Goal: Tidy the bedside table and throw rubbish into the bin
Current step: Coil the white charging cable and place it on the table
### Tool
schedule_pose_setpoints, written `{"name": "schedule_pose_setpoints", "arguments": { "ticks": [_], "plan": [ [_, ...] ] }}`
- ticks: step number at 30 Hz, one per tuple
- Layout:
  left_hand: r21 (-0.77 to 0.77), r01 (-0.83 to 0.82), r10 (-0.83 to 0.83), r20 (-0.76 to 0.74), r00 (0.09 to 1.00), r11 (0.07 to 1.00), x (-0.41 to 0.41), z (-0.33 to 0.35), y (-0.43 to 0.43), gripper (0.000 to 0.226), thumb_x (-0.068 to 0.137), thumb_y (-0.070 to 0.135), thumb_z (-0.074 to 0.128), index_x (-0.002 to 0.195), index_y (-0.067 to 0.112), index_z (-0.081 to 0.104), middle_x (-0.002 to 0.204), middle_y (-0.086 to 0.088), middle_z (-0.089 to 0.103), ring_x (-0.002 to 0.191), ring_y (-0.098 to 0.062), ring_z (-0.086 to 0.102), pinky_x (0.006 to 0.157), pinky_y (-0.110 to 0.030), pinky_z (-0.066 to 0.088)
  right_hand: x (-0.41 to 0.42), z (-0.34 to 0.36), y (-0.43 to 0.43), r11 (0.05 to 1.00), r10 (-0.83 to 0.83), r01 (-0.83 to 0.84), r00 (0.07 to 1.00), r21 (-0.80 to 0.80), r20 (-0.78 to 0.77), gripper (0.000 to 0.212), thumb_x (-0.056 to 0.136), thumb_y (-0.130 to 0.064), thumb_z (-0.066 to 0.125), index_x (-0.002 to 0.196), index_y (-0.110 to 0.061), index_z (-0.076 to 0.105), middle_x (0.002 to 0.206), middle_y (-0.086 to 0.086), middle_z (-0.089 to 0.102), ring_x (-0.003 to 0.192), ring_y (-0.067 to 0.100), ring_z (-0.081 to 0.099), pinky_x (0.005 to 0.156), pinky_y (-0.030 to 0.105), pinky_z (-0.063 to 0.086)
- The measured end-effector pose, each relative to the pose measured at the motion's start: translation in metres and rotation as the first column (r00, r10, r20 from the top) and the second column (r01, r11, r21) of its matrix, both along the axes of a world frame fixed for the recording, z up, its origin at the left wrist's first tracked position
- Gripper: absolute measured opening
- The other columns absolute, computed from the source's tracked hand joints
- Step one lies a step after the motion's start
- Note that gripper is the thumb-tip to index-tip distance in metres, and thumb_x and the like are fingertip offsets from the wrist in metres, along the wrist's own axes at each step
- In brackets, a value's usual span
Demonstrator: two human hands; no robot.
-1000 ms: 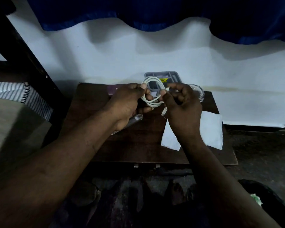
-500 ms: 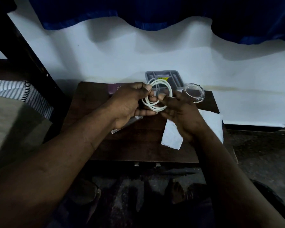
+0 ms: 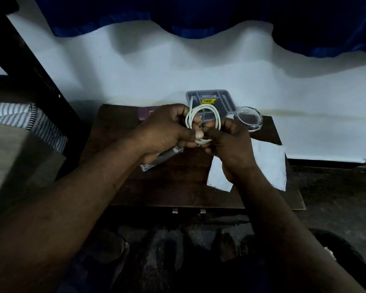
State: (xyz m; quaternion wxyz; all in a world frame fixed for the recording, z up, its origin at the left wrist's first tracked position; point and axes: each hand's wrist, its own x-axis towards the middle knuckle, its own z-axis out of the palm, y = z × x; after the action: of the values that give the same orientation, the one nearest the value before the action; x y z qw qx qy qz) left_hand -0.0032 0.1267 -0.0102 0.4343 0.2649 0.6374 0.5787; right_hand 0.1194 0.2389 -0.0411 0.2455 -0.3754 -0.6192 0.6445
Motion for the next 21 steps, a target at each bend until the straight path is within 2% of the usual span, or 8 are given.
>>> {"name": "schedule_pose_setpoints", "arguments": {
  "ticks": [3, 5, 8, 9, 12, 15, 18, 21],
  "plan": [
    [-0.013, -0.048, 0.047, -0.051, 0.998, 0.999, 0.001, -0.001, 0.001, 0.029, 0.083, -0.015, 0.071, 0.108, -0.001, 0.065, 0.098, -0.015, 0.068, 0.087, -0.027, 0.074, 0.075, -0.035, 0.064, 0.001, 0.001, 0.001, 0.999, 0.029, -0.029, 0.999, 0.026, 0.016, 0.003, 0.092, -0.011, 0.072, 0.090, -0.013, 0.072, 0.087, 0.019, 0.076, 0.068, 0.023, 0.072, 0.051, 0.025, 0.051],
    [-0.042, -0.103, 0.097, -0.139, 0.986, 0.994, -0.001, -0.003, 0.001, 0.028, 0.081, -0.016, 0.072, 0.098, 0.006, 0.068, 0.093, -0.011, 0.071, 0.083, -0.024, 0.073, 0.069, -0.032, 0.063, 0.003, 0.003, 0.001, 0.997, 0.067, -0.068, 0.998, 0.047, 0.022, 0.005, 0.093, -0.018, 0.074, 0.091, -0.014, 0.072, 0.086, 0.016, 0.077, 0.068, 0.022, 0.073, 0.054, 0.025, 0.052],
    [-0.079, -0.217, 0.173, -0.371, 0.912, 0.973, -0.006, -0.009, 0.002, 0.029, 0.073, -0.010, 0.075, 0.089, 0.013, 0.070, 0.087, -0.008, 0.074, 0.081, -0.026, 0.073, 0.069, -0.040, 0.064, 0.004, 0.005, -0.001, 0.985, 0.123, -0.129, 0.991, 0.115, 0.060, 0.025, 0.095, -0.029, 0.074, 0.094, -0.004, 0.072, 0.074, 0.010, 0.073, 0.066, 0.020, 0.071, 0.058, 0.029, 0.054],
    [-0.085, -0.239, 0.185, -0.404, 0.896, 0.967, -0.006, -0.010, 0.001, 0.027, 0.071, -0.006, 0.075, 0.088, 0.014, 0.071, 0.085, -0.008, 0.074, 0.078, -0.025, 0.073, 0.070, -0.043, 0.062, 0.005, 0.006, -0.002, 0.981, 0.137, -0.145, 0.988, 0.128, 0.071, 0.030, 0.096, -0.032, 0.073, 0.094, -0.002, 0.072, 0.072, 0.011, 0.071, 0.066, 0.020, 0.070, 0.059, 0.030, 0.054],
    [-0.095, -0.261, 0.206, -0.383, 0.900, 0.961, -0.007, -0.013, 0.000, 0.024, 0.068, 0.000, 0.075, 0.083, 0.018, 0.069, 0.084, -0.010, 0.074, 0.077, -0.021, 0.071, 0.073, -0.047, 0.061, 0.006, 0.010, -0.003, 0.969, 0.189, -0.199, 0.978, 0.147, 0.084, 0.031, 0.099, -0.035, 0.068, 0.095, -0.004, 0.074, 0.081, 0.014, 0.075, 0.063, 0.022, 0.070, 0.058, 0.027, 0.053],
    [-0.099, -0.240, 0.200, -0.305, 0.931, 0.966, -0.006, -0.012, 0.001, 0.025, 0.072, -0.006, 0.071, 0.080, 0.017, 0.067, 0.082, -0.011, 0.072, 0.077, -0.025, 0.070, 0.072, -0.042, 0.060, 0.011, 0.015, 0.000, 0.953, 0.250, -0.259, 0.965, 0.156, 0.076, 0.019, 0.093, -0.024, 0.065, 0.097, -0.010, 0.077, 0.091, 0.016, 0.077, 0.065, 0.023, 0.069, 0.061, 0.028, 0.052],
    [-0.114, -0.215, 0.175, -0.289, 0.941, 0.970, -0.004, -0.010, 0.001, 0.028, 0.073, -0.013, 0.065, 0.078, 0.015, 0.068, 0.074, -0.007, 0.068, 0.061, -0.015, 0.063, 0.057, -0.028, 0.054, 0.015, 0.016, 0.007, 0.959, 0.220, -0.229, 0.973, 0.166, 0.067, 0.028, 0.076, -0.020, 0.051, 0.084, -0.020, 0.078, 0.078, 0.014, 0.074, 0.070, 0.022, 0.067, 0.062, 0.030, 0.049],
    [-0.125, -0.187, 0.145, -0.289, 0.946, 0.974, -0.002, -0.009, 0.000, 0.026, 0.071, -0.012, 0.062, 0.076, 0.013, 0.070, 0.068, -0.004, 0.068, 0.056, -0.013, 0.059, 0.051, -0.024, 0.048, 0.017, 0.016, 0.007, 0.943, 0.238, -0.248, 0.969, 0.222, 0.074, 0.030, 0.072, -0.016, 0.053, 0.085, -0.021, 0.080, 0.074, 0.004, 0.073, 0.071, 0.016, 0.067, 0.062, 0.030, 0.051]
  ]
}}
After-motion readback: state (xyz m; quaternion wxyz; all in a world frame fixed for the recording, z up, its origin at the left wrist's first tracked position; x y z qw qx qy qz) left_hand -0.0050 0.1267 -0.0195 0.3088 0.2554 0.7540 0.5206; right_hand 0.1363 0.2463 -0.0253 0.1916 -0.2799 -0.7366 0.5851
